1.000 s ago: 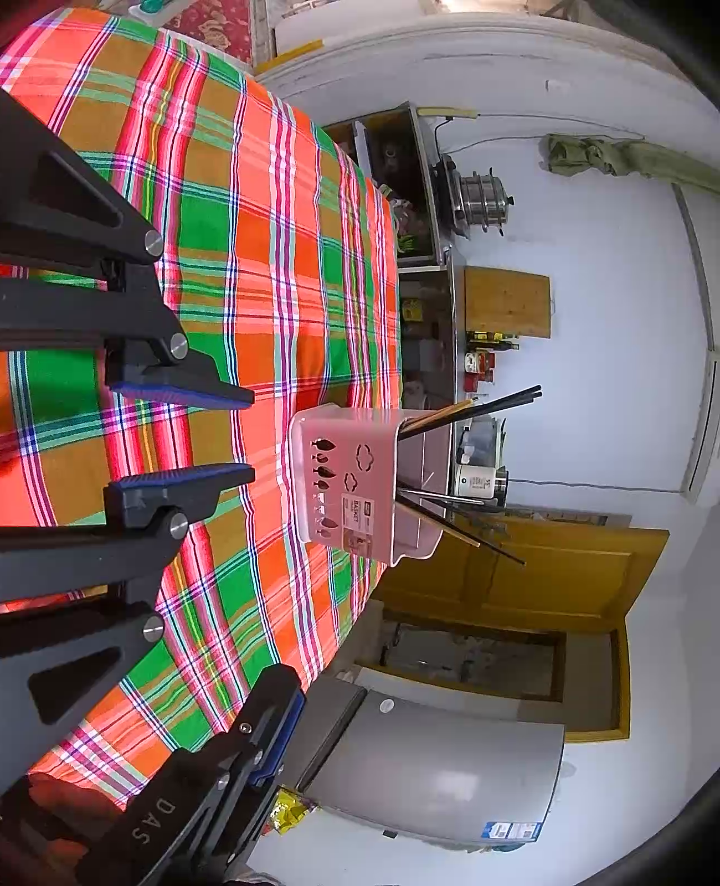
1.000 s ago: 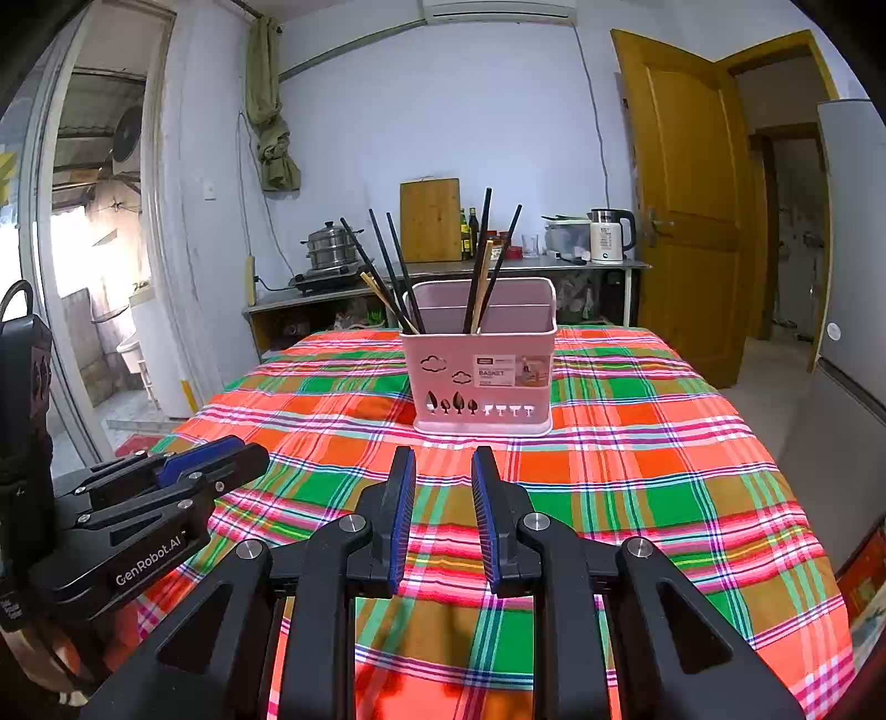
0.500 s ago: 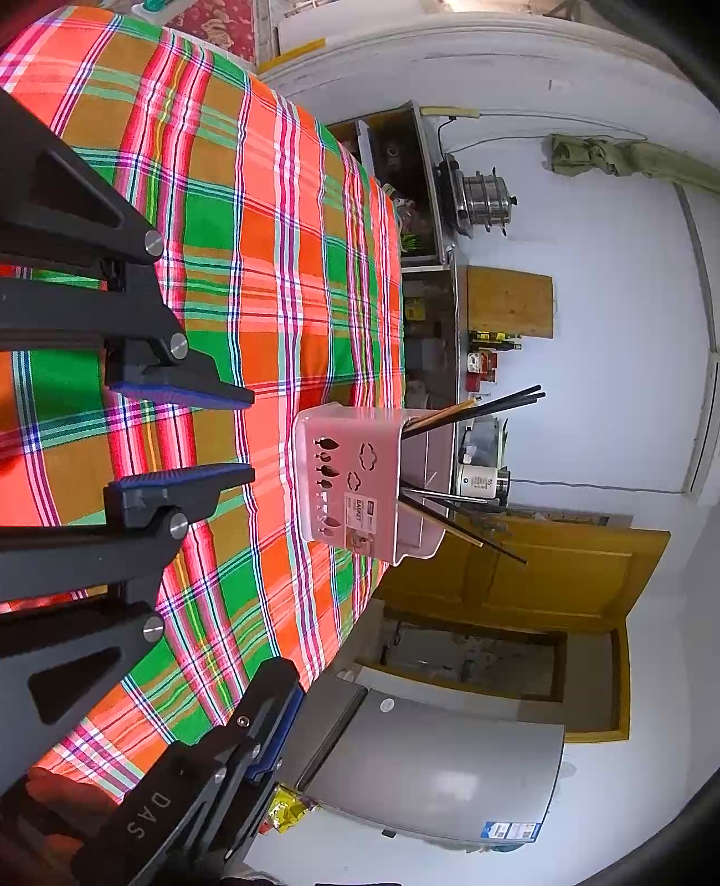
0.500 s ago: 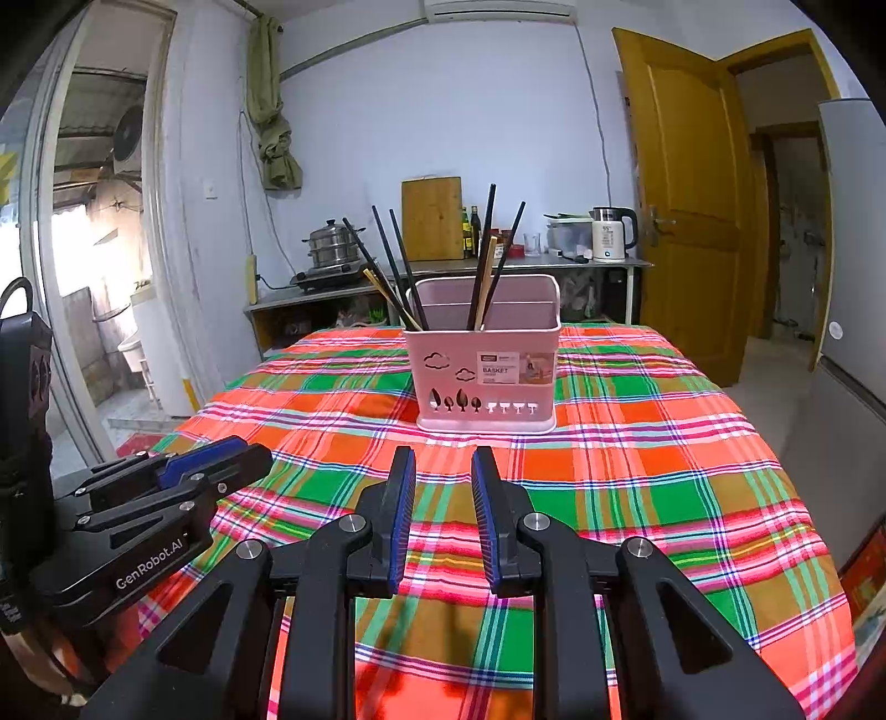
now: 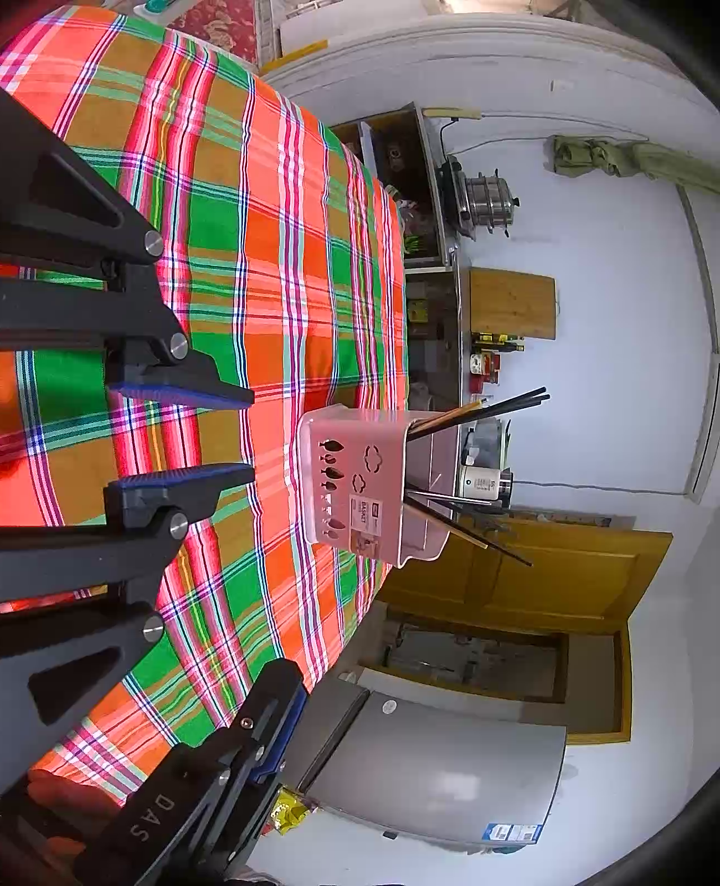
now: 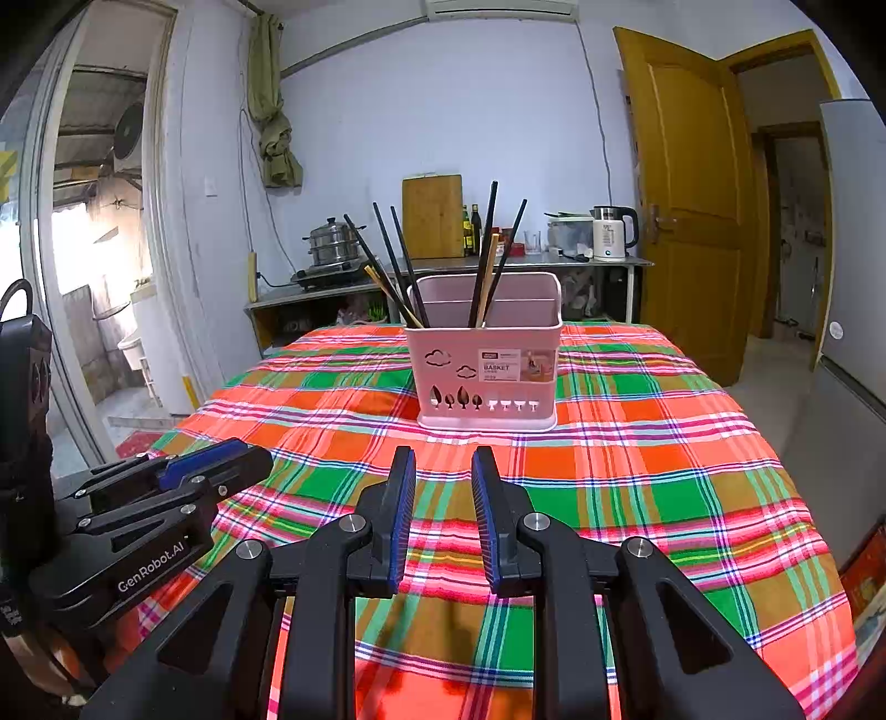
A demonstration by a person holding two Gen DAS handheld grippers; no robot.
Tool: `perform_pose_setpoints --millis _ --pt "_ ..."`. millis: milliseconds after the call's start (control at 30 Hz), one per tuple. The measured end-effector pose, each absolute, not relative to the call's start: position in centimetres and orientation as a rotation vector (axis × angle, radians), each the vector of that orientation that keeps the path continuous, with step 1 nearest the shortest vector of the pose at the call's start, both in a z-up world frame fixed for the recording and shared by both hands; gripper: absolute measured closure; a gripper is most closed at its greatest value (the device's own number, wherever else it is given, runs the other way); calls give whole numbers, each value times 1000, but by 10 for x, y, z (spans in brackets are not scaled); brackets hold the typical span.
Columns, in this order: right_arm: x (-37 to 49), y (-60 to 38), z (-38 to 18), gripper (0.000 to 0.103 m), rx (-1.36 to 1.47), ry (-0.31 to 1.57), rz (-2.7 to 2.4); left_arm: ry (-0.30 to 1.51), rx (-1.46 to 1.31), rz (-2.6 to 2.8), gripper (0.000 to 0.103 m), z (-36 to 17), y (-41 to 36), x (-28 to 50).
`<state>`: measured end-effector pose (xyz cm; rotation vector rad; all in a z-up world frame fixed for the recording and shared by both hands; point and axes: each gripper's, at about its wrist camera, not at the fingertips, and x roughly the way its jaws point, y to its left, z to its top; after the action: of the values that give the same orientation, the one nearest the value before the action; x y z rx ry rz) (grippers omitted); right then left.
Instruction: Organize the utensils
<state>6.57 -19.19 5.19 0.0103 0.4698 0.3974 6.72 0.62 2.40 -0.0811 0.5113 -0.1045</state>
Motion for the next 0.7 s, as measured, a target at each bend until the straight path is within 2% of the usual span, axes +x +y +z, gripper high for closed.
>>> perform_pose_setpoints --millis 700 --pt "66 -192 52 82 5 473 395 520 -63 -109 84 22 0 66"
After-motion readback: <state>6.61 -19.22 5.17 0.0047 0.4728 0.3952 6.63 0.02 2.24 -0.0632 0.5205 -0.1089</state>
